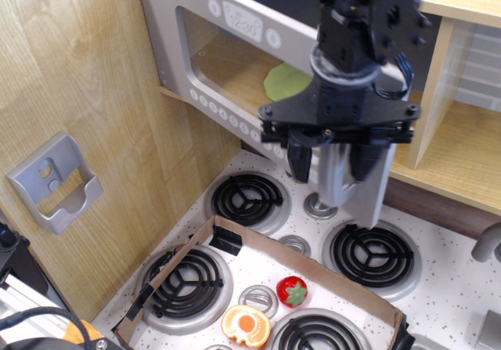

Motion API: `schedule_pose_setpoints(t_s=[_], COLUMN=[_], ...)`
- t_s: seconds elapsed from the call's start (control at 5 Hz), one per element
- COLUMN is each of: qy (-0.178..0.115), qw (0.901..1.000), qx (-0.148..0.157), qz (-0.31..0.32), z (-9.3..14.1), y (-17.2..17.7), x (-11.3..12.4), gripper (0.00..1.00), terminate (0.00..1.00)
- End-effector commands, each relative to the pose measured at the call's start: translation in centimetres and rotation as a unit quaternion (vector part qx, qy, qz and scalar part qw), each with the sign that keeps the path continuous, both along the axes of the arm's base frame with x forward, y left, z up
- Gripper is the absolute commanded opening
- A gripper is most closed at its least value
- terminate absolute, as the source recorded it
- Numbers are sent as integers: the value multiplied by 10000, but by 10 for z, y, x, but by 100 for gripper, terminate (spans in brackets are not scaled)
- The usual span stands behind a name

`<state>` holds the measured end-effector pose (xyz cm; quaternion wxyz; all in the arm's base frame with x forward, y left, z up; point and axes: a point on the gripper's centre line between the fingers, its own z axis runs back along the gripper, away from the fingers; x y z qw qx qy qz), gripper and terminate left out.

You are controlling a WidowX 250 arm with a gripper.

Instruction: Open microwave

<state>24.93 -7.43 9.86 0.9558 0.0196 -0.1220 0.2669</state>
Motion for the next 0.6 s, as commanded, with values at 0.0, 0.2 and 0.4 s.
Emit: schedule_pose_setpoints(t_s=[0.0,0.2,0.4], qy=[-231,-4,44], qw=[9960,9981,9991], qx=[-272,-365,-415], qz=[820,495,13], z=[17,25,30], y=[-64,-78,-90], x=[-2,5,25], gripper=[100,100,100], terminate=[0,0,0])
